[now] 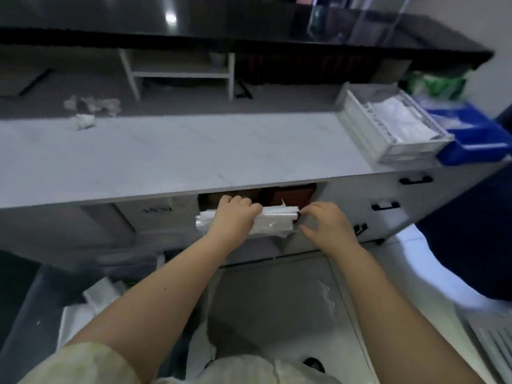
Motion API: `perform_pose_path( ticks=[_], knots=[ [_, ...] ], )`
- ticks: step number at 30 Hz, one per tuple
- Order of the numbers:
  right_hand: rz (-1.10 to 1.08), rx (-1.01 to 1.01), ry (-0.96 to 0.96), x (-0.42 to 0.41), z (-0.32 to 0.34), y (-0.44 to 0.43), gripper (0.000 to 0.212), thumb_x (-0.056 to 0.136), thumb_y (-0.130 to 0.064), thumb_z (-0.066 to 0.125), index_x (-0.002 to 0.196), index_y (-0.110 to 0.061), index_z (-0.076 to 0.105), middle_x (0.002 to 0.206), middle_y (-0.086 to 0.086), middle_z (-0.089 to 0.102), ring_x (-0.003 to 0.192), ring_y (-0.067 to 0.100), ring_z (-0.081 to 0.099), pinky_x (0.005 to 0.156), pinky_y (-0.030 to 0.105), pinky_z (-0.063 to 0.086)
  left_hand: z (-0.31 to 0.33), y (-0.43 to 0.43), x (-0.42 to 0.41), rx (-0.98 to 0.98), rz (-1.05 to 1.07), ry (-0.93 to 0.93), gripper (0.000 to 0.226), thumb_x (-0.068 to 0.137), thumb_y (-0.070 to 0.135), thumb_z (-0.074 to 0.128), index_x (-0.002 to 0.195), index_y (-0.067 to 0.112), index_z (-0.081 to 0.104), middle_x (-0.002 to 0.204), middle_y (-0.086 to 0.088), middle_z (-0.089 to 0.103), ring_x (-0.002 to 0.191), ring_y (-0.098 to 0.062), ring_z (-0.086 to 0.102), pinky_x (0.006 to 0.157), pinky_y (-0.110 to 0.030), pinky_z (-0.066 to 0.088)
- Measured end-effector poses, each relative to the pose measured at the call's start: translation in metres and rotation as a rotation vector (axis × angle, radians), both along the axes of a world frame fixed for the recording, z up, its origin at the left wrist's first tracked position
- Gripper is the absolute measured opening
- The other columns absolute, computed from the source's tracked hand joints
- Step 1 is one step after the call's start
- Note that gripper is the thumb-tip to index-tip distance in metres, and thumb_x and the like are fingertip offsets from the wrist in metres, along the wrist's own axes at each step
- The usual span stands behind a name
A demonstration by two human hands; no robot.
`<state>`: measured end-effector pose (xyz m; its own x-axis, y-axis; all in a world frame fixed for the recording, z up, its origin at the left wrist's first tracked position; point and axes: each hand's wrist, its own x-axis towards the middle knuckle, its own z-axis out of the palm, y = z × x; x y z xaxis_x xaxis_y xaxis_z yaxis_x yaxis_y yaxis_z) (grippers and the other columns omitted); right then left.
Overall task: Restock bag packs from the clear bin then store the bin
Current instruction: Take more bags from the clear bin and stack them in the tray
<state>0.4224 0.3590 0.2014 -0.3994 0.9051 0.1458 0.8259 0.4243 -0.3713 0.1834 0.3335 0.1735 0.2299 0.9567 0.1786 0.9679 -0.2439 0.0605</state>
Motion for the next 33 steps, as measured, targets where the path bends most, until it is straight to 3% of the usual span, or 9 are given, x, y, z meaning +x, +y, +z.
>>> perform_pose_path(
  ticks=[5, 9, 16, 24, 28, 33],
  knots=[
    [-0.195, -0.025, 0.03, 0.132, 0.01, 0.006, 0.035, 0.078, -0.021, 0.074, 0.111, -0.014, 0.066, 0.116, 0.005, 0.062, 0.115, 0.025, 0.049, 0.092, 0.042, 0.046, 0.022, 0.05, 0.132, 0.02, -0.181, -0.003, 0.03, 0.084, 0.011, 0.055, 0.11, 0.024, 0.061, 0.095, 0.0, 0.062, 0.091, -0.026, 0.054, 0.079, -0.034, 0.03],
    [-0.318, -0.005, 0.076, 0.245, 0.027, 0.019, 0.032, 0.08, -0.023, 0.072, 0.11, -0.016, 0.065, 0.113, 0.001, 0.061, 0.112, 0.021, 0.048, 0.089, 0.035, 0.045, 0.042, 0.09, 0.242, 0.032, -0.258, -0.027, 0.032, 0.086, 0.014, 0.054, 0.115, 0.026, 0.059, 0.102, 0.0, 0.063, 0.099, -0.026, 0.055, 0.087, -0.035, 0.031],
    [-0.405, 0.13, 0.094, 0.405, 0.079, 0.086, 0.038, 0.078, -0.025, 0.072, 0.115, -0.022, 0.062, 0.115, -0.003, 0.062, 0.113, 0.018, 0.048, 0.085, 0.025, 0.036, 0.097, 0.172, 0.394, 0.17, -0.28, -0.213, 0.027, 0.082, 0.015, 0.063, 0.108, 0.023, 0.065, 0.101, -0.003, 0.07, 0.095, -0.029, 0.061, 0.083, -0.036, 0.034],
    [-0.329, 0.18, 0.056, 0.479, 0.118, 0.198, 0.038, 0.082, -0.027, 0.068, 0.119, -0.021, 0.061, 0.12, -0.004, 0.061, 0.114, 0.017, 0.047, 0.088, 0.026, 0.038, 0.163, 0.292, 0.464, 0.27, -0.163, -0.253, 0.024, 0.083, 0.013, 0.063, 0.105, 0.019, 0.067, 0.094, -0.007, 0.07, 0.091, -0.032, 0.062, 0.081, -0.039, 0.036],
    [-0.321, 0.178, 0.047, 0.495, 0.112, 0.258, 0.037, 0.083, -0.025, 0.067, 0.12, -0.02, 0.06, 0.12, -0.002, 0.062, 0.114, 0.021, 0.049, 0.094, 0.039, 0.044, 0.165, 0.361, 0.481, 0.282, -0.131, -0.229, 0.026, 0.083, 0.011, 0.061, 0.106, 0.02, 0.066, 0.096, -0.008, 0.068, 0.094, -0.033, 0.059, 0.082, -0.039, 0.032],
    [-0.303, 0.127, -0.045, 0.514, 0.105, 0.344, 0.04, 0.084, -0.025, 0.065, 0.123, -0.022, 0.057, 0.125, -0.004, 0.058, 0.117, 0.02, 0.045, 0.095, 0.038, 0.041, 0.158, 0.451, 0.513, 0.226, -0.159, -0.258, 0.027, 0.085, 0.012, 0.058, 0.11, 0.021, 0.065, 0.101, -0.006, 0.068, 0.098, -0.031, 0.059, 0.085, -0.04, 0.033]
  ],
)
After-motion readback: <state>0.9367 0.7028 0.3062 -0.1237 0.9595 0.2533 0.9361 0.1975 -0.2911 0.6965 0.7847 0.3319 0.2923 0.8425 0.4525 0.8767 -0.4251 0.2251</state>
